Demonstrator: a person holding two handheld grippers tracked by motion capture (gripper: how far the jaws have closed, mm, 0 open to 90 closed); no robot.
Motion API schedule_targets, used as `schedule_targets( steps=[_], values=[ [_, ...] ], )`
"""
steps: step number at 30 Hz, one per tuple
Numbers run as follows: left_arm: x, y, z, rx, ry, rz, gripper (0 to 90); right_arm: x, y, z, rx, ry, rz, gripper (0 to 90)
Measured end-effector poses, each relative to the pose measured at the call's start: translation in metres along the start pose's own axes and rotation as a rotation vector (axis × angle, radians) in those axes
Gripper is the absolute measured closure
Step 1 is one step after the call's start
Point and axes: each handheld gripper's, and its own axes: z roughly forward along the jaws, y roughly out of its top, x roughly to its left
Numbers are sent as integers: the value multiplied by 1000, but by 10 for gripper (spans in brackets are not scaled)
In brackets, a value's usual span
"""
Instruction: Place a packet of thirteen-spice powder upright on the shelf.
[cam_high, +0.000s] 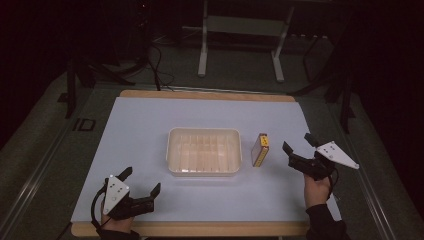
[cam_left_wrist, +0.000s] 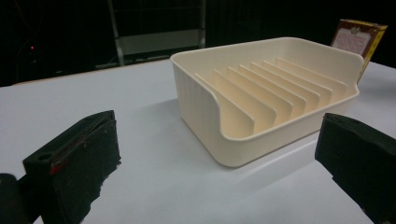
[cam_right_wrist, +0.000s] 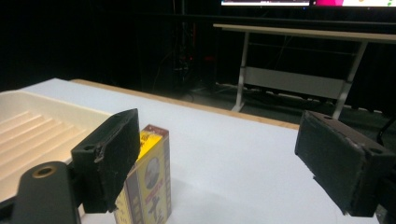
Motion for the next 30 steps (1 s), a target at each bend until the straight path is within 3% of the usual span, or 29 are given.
schedule_targets(
  steps=[10, 17, 23, 30],
  values=[
    [-2, 0, 1, 9, 0, 2, 0, -5, 7, 2, 40, 15, 36, 140],
    [-4, 0, -3, 5, 5, 3, 0, -6, 17, 6, 127, 60, 46, 142],
    [-6, -1, -2, 29, -3, 6, 0, -7, 27, 7, 181, 67, 41, 142],
    [-7, -1, -3, 24, 4, 0, 0, -11, 34, 10, 259, 77, 30, 142]
  ],
)
